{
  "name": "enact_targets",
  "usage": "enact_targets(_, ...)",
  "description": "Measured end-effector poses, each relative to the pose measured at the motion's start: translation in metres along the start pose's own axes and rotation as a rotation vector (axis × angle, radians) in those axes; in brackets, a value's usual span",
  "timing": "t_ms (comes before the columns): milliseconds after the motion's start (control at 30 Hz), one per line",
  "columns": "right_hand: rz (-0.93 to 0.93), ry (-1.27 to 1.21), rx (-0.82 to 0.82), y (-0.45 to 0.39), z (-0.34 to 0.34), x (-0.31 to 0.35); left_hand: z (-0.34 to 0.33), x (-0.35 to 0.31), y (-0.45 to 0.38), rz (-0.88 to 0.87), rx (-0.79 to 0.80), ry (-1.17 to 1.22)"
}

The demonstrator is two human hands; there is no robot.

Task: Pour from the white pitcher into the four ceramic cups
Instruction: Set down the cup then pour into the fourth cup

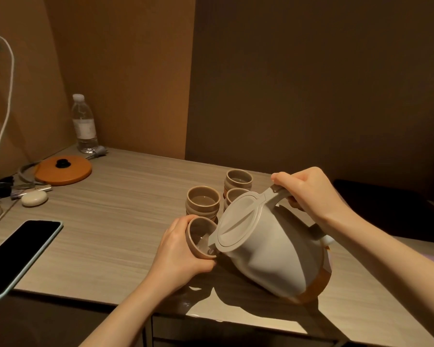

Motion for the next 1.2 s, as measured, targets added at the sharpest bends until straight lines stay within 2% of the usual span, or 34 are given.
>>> enact_targets(1200, 0.022, 0.000, -0.009, -0.0031, -0.0030, -0.0019, 0.0001, 0.0008, 0.0016, 0.030, -0.011, 0.010)
Point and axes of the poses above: each hand's wrist, its own y-axis away from the middle knuckle, its own z-axis out of the back of the hand, x = y × z, the point moved 5 cm from there along -y, towards the middle knuckle, and after that the axes turned 13 degrees about y, right-handed, at the moved point
